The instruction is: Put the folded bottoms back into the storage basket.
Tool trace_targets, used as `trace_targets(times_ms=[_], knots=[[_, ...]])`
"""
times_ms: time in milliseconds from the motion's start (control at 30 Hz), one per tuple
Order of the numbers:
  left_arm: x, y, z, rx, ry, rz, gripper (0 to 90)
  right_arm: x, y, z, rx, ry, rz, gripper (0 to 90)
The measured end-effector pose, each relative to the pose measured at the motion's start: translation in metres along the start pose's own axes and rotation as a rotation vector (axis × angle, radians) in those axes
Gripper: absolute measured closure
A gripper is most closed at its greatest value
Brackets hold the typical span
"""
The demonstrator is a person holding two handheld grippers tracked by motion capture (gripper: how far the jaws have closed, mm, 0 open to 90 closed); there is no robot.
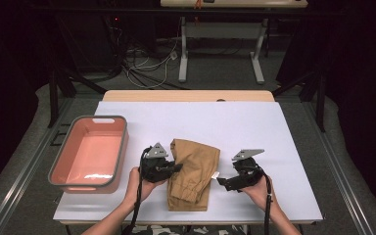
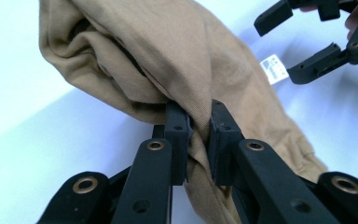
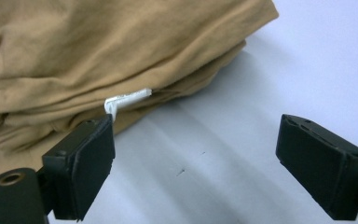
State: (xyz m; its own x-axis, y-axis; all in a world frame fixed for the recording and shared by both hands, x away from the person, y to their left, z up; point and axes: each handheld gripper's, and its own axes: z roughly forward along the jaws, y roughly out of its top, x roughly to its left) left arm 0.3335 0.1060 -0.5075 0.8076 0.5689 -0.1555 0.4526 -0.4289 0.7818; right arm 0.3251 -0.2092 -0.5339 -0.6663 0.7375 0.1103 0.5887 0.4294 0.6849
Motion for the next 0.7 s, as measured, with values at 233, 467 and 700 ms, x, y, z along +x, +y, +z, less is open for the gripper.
trace_targets(times_ms=[233,467,700], knots=[[0.004,0.006,-0.015,0.004,-0.008,0.013,81.1,0.0,0.0,-0.001,0.0,-0.008,0.001,10.4],[0.007,0.015,-0.025,0.012,0.016,0.034,81.1,0.001,-0.001,-0.001,0.001,-0.005,-0.004,10.2],[0.011,0.021,-0.036,0.028,0.043,0.047,81.1,0.001,0.0,-0.002,-0.015,-0.009,-0.001,5.4]])
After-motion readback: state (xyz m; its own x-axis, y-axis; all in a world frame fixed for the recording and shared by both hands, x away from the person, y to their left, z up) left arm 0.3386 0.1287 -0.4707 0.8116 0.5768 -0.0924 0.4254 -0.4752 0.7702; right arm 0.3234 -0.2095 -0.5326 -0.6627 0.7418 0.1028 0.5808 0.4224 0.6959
